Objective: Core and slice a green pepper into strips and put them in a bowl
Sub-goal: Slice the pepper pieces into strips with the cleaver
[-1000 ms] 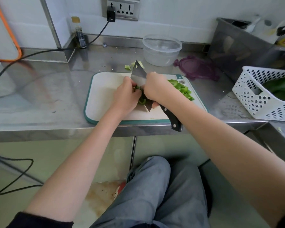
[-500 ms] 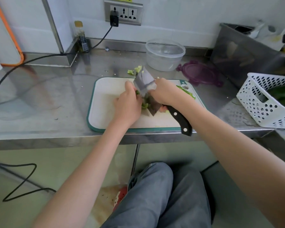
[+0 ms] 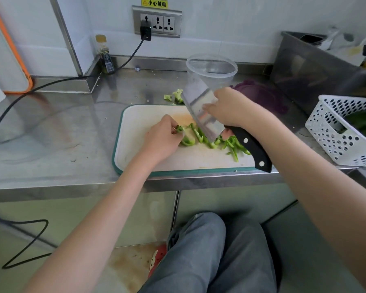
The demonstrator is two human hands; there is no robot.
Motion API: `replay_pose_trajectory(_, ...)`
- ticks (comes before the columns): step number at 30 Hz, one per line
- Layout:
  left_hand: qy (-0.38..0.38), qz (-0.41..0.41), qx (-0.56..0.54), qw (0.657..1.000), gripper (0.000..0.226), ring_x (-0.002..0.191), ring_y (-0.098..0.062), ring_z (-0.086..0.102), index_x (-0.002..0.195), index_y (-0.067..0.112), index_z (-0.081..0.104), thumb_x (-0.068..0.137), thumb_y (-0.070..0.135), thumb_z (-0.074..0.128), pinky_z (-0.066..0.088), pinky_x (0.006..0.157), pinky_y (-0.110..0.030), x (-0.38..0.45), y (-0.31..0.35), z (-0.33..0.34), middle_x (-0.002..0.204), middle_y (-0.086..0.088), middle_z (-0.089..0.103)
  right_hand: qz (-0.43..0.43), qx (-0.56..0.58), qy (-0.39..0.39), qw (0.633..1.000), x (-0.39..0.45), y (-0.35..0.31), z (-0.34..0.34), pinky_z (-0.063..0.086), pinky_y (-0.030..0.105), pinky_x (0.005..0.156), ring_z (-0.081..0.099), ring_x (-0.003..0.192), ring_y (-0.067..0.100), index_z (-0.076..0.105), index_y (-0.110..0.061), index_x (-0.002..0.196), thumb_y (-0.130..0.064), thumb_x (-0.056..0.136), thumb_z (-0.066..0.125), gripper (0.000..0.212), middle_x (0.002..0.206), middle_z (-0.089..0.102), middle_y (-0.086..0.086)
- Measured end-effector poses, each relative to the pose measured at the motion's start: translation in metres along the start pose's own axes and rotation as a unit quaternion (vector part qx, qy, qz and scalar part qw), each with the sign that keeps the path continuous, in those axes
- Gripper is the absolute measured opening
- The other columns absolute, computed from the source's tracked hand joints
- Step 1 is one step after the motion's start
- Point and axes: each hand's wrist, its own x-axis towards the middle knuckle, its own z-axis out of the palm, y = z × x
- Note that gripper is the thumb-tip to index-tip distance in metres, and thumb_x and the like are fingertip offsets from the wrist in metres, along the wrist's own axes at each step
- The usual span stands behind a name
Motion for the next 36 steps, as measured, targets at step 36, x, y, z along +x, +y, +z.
replay_pose_trajectory(36, 0.125, 0.041, -0.065, 0.989, 0.006, 0.068, -0.012, 0.057, 0.076, 0.013, 0.068, 0.081, 0.015, 0.071, 0.043, 0.066, -0.018, -0.001, -0.014, 0.008, 0.073, 0.002, 0.063, 0.002, 0.026, -0.010, 1.000, -0.006, -0.020, 0.050, 0.036, 0.018, 0.030, 0.051, 0.047, 0.014, 0.045, -0.009, 0.072, -0.015, 0.097, 0.040, 0.026, 0.064, 0.050, 0.002)
